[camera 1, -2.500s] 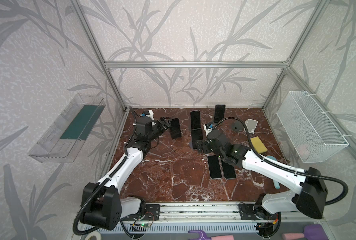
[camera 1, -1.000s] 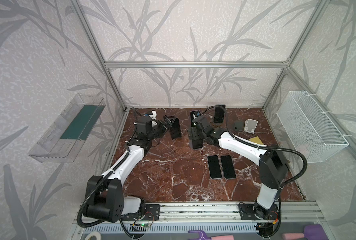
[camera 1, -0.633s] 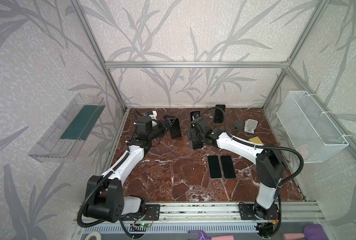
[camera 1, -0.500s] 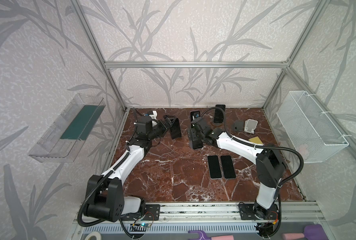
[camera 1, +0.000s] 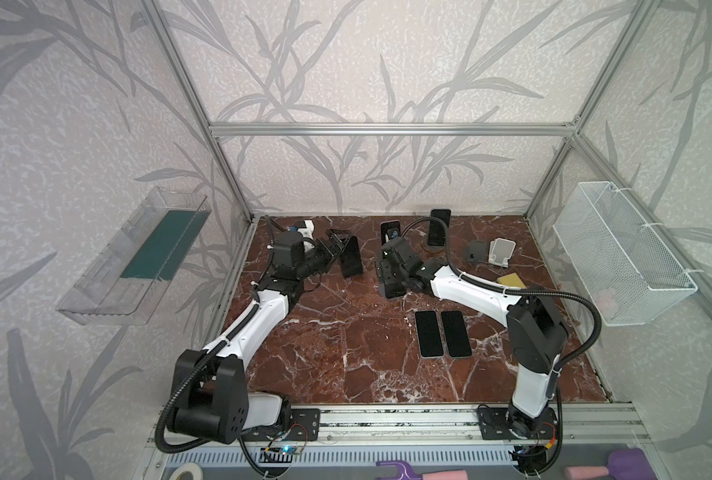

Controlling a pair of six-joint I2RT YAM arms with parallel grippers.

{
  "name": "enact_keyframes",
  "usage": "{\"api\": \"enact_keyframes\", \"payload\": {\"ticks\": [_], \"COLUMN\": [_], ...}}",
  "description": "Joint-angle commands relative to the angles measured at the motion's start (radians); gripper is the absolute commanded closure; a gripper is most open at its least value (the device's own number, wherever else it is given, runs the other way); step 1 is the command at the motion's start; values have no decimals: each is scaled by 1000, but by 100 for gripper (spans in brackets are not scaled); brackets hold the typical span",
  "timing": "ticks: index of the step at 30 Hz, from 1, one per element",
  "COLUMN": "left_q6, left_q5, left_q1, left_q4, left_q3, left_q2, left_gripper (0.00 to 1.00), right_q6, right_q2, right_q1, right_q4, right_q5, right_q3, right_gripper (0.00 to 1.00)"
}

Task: Remove the phone from the phone stand
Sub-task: 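Lower and close the right gripper on the black phone's top edge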

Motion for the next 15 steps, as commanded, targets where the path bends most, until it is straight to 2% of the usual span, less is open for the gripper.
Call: {"api": "enact_keyframes", "payload": {"ticks": [1,15], "left_q6": [-12,-1], "left_q5": [15,15], "left_q1": [-6,-5], "left_q4": [37,35], "left_q3": [9,13], "left_q2": [0,-15], "left_gripper": [3,3], "right_q6": [11,-31], "right_q2": [5,-76], "right_q1": [-2,-2], "right_q4": [14,113], "right_q5": [18,23], "right_q3": [-14,-98], "right_gripper": [17,26]}}
